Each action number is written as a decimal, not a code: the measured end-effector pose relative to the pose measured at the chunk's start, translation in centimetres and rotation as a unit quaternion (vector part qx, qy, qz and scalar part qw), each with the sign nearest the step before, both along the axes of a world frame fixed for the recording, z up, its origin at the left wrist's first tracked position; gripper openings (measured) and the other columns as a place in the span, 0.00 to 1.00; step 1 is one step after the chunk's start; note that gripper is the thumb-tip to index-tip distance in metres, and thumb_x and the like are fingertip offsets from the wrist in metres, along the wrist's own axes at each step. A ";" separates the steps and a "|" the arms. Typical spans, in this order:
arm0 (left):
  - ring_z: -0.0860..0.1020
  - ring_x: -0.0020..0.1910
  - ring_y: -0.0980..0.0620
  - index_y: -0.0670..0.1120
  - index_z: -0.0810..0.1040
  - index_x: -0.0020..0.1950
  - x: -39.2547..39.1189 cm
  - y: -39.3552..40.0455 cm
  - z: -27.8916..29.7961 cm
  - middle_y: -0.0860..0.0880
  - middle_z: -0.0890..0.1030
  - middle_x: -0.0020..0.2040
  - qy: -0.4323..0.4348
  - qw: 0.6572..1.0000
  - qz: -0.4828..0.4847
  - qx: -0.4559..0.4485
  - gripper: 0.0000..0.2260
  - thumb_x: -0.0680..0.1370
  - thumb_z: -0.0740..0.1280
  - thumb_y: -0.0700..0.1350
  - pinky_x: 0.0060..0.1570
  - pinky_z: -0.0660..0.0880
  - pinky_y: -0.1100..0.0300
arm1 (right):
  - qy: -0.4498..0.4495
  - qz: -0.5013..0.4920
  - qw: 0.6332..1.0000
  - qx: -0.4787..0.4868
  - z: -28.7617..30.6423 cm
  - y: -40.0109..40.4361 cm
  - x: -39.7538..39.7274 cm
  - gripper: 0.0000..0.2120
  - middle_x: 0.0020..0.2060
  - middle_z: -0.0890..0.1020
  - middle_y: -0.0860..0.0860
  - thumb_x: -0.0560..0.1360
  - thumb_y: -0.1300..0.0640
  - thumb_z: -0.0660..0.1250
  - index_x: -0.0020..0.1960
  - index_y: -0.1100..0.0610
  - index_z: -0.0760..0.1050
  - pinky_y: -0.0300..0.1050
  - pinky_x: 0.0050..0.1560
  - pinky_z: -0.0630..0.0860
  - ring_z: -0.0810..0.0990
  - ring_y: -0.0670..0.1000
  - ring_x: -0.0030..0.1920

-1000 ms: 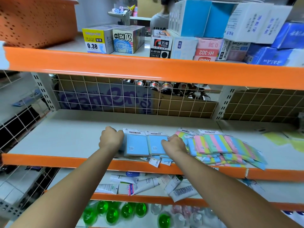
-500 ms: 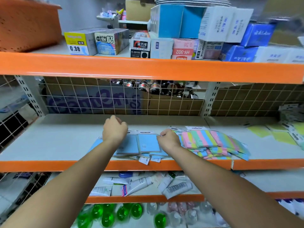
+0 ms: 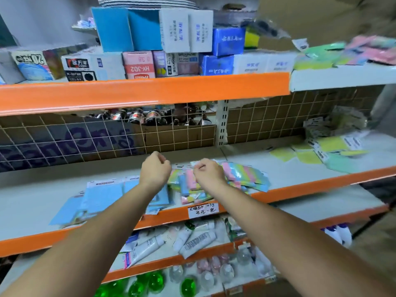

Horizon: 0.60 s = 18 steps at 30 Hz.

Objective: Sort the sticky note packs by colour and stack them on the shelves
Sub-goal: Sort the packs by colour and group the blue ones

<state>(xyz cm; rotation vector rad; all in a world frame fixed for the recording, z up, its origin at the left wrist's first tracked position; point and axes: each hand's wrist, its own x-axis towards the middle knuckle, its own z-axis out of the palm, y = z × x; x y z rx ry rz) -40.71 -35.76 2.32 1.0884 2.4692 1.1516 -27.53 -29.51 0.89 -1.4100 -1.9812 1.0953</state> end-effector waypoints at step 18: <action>0.75 0.43 0.43 0.44 0.73 0.46 23.6 14.8 -1.3 0.43 0.79 0.45 -0.015 0.995 -0.098 -0.022 0.04 0.78 0.59 0.42 0.41 0.67 0.58 | -0.024 -0.054 0.998 0.037 -1.2 13.3 23.7 0.09 0.44 0.84 0.51 0.76 0.56 0.62 0.38 0.48 0.72 0.45 0.48 0.78 0.82 0.55 0.46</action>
